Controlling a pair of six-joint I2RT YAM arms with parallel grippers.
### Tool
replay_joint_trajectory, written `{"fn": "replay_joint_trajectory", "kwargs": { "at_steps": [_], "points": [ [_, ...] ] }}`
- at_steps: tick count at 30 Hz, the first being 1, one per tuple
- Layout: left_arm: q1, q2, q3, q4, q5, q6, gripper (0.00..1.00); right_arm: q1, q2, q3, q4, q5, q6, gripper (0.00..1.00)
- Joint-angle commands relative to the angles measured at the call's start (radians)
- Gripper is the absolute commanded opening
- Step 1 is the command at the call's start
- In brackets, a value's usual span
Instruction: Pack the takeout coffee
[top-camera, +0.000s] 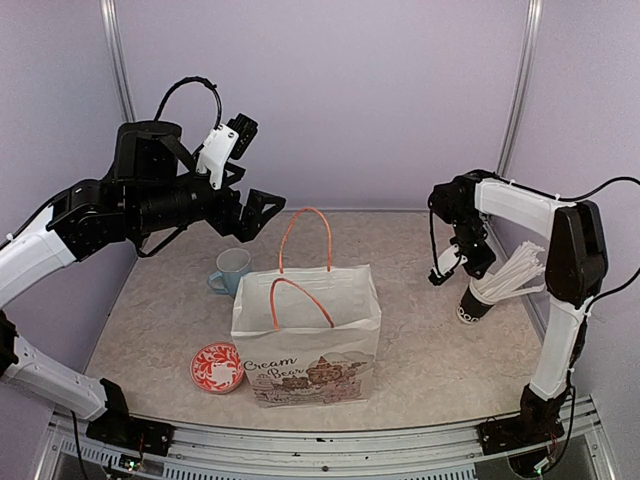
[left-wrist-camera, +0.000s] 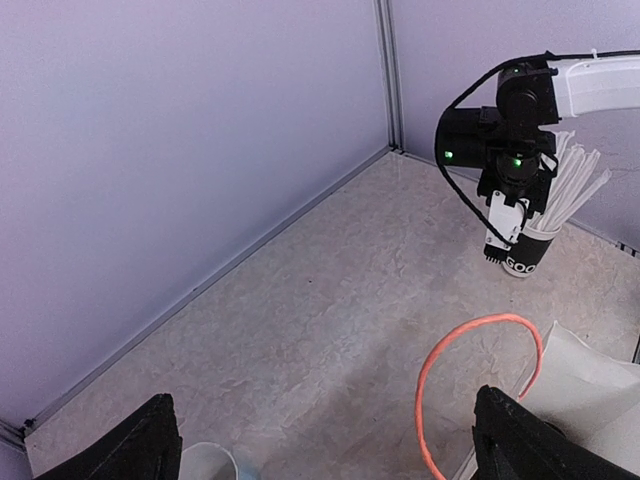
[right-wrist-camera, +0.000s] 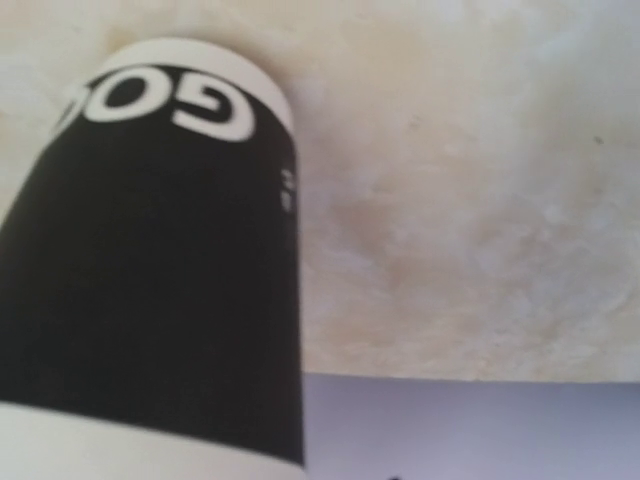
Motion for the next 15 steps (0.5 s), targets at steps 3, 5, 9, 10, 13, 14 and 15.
{"fn": "replay_joint_trajectory", "kwargs": {
  "at_steps": [3,5,9,10,13,14,15],
  "points": [
    [0.006,-0.011,-0.015,0.024,0.014,-0.003,0.99,0.044,-0.032,-0.021,-0.040,-0.047,-0.038,0.29],
    [0.006,-0.013,-0.020,0.026,0.016,-0.004,0.99,0.057,-0.036,-0.014,-0.042,-0.064,-0.038,0.29],
    [0.006,-0.025,-0.031,0.028,0.017,-0.009,0.99,0.069,-0.024,0.003,-0.040,-0.070,-0.020,0.29],
    [0.006,-0.028,-0.033,0.028,0.017,-0.011,0.99,0.069,-0.023,0.005,-0.040,-0.070,-0.018,0.29],
    [0.006,-0.037,-0.040,0.025,0.017,-0.012,0.99,0.070,-0.025,-0.002,-0.040,-0.067,-0.013,0.30],
    [0.006,-0.042,-0.041,0.022,0.015,-0.013,0.99,0.071,-0.029,-0.004,-0.040,-0.064,-0.012,0.30],
    [0.005,-0.045,-0.041,0.022,0.016,-0.014,0.99,0.071,-0.034,-0.004,-0.039,-0.060,-0.011,0.30]
  ]
}}
